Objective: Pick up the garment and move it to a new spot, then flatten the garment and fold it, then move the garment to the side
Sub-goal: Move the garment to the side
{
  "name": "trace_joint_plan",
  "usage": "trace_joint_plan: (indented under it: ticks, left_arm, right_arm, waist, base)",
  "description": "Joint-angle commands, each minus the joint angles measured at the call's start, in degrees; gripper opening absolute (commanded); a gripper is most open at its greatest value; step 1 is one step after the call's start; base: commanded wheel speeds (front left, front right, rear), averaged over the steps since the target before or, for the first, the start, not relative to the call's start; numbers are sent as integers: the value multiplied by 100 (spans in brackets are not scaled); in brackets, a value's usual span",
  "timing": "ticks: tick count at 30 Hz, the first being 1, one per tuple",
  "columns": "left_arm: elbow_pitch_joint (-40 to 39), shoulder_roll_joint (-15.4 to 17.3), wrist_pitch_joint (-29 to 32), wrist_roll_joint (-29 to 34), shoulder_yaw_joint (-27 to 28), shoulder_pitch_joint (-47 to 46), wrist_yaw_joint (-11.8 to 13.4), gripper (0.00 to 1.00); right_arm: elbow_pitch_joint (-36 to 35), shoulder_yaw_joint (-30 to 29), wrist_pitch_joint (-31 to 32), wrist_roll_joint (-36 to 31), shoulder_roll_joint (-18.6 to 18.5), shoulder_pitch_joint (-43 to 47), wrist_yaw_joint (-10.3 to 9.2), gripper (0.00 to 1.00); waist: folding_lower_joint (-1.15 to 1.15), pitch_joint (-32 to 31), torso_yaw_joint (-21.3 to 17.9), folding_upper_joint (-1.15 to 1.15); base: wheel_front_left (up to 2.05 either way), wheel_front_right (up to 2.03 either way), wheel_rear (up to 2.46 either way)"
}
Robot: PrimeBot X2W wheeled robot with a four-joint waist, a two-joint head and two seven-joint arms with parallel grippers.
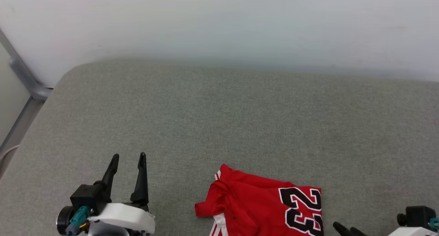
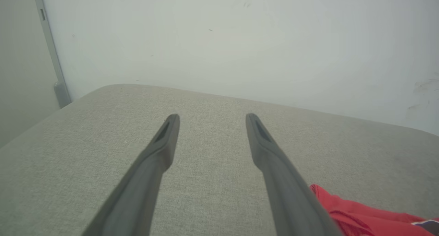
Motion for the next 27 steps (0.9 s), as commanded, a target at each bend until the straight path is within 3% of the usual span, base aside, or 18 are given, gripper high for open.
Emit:
trace_joint_plan:
  ticks: [1,17,18,19,20,21,27]
  left_arm:
    - [-39,-24,-12,38,46,-162,-46,100]
    - [49,-436,-11,341,279,-641,-412,100]
    - [64,-453,-11,358,307,-644,-441,100]
    - [78,-474,-11,371,329,-644,-456,100]
    - [92,-491,-11,385,356,-641,-475,100]
    - [110,-496,-11,412,388,-626,-491,100]
    - [160,-540,-11,527,495,-487,-546,100]
  right_arm:
    - [23,105,58,90,-43,-67,-4,100]
    - [1655,1332,-48,720,-455,-750,-16,100]
    - [1711,1376,-71,736,-472,-773,-17,88]
    - [1762,1438,-59,739,-502,-798,-19,43]
    - [1782,1483,-74,751,-519,-815,-23,12]
    - [1761,1514,-105,753,-543,-834,-23,0]
    - [1348,1573,-318,634,-818,-1039,-8,0]
  waist:
    - [0,208,108,0]
    - [0,964,559,0]
    - [0,966,564,0]
    - [0,964,566,0]
    - [0,953,565,0]
    - [0,926,558,0]
    - [0,669,412,0]
  base:
    - [0,0,0]
    - [0,0,0]
    - [0,0,0]
    - [0,0,0]
    - [0,0,0]
    - [0,0,0]
    - [0,0,0]
